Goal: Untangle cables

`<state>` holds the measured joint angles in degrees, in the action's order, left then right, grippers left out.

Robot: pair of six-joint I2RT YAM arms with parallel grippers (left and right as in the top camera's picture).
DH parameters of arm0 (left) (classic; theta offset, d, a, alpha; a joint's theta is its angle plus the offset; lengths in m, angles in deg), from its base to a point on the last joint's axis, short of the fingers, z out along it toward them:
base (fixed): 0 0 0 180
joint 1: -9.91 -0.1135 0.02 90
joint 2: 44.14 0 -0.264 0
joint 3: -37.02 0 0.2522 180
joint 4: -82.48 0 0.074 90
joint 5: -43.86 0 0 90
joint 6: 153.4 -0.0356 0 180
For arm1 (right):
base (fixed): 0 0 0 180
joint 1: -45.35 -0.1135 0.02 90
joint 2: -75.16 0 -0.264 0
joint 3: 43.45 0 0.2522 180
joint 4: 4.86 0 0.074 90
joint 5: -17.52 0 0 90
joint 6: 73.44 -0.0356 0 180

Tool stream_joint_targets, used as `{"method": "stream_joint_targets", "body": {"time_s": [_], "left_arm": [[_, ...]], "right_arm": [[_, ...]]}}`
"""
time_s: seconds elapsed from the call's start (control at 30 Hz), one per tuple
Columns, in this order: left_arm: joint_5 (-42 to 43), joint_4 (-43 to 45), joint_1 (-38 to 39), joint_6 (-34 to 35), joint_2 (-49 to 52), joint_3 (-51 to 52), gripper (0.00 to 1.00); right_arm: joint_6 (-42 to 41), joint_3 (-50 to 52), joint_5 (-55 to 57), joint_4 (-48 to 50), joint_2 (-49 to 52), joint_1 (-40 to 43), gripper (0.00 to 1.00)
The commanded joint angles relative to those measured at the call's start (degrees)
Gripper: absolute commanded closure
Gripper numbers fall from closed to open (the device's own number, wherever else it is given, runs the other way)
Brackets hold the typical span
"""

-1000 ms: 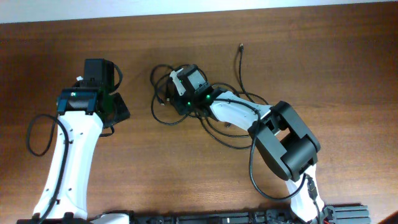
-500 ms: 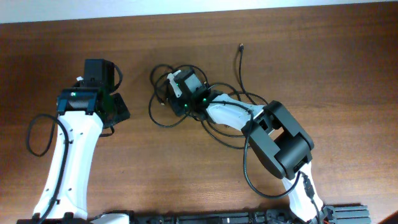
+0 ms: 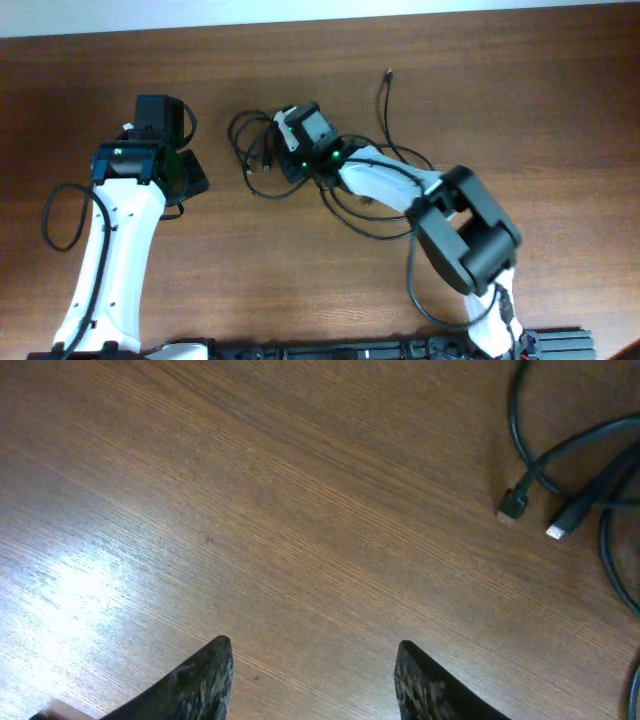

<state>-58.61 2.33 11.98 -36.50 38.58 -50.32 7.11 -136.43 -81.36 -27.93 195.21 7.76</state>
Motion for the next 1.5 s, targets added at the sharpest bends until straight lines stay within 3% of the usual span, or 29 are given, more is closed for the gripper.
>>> {"method": "stream_joint_targets", "body": {"time_s": [0.0, 0.3, 0.7, 0.83, 1.1, 1.23, 1.33, 1.47], "left_arm": [[-0.4, 0.0, -0.4, 0.9, -1.0, 0.5, 0.47], [-0.4, 0.1, -0.4, 0.9, -1.0, 0.5, 0.47], [-0.4, 0.2, -0.4, 0.9, -1.0, 0.5, 0.47], [-0.4, 0.5, -0.4, 0.9, -1.0, 0.5, 0.47], [1.1, 1.1, -0.4, 0.9, -1.0, 0.5, 0.46], [1.1, 1.1, -0.4, 0.9, -1.0, 0.5, 0.47], [1.1, 1.2, -0.4, 0.9, -1.0, 0.5, 0.47], [2.3, 1.5, -0.4, 0.9, -1.0, 0.5, 0.40]], "right_arm": [[0.0, -0.2, -1.7, -4.9, -7.1, 0.2, 0.96], [-0.1, -0.2, -18.7, -15.3, -19.1, 4.4, 0.96], [-3.2, -0.6, -38.1, -9.9, -36.6, 25.0, 0.96], [-5.2, -0.6, -44.5, -8.6, -37.1, 27.9, 0.96], [-4.1, -0.6, -41.9, -16.9, -35.0, 26.3, 0.93], [3.8, -0.6, -55.2, -18.9, -34.2, 26.3, 0.87], [3.9, -0.6, -49.7, -20.9, -34.1, 26.3, 0.87], [3.9, -0.6, -31.3, -28.3, -34.1, 26.3, 0.83]]}}
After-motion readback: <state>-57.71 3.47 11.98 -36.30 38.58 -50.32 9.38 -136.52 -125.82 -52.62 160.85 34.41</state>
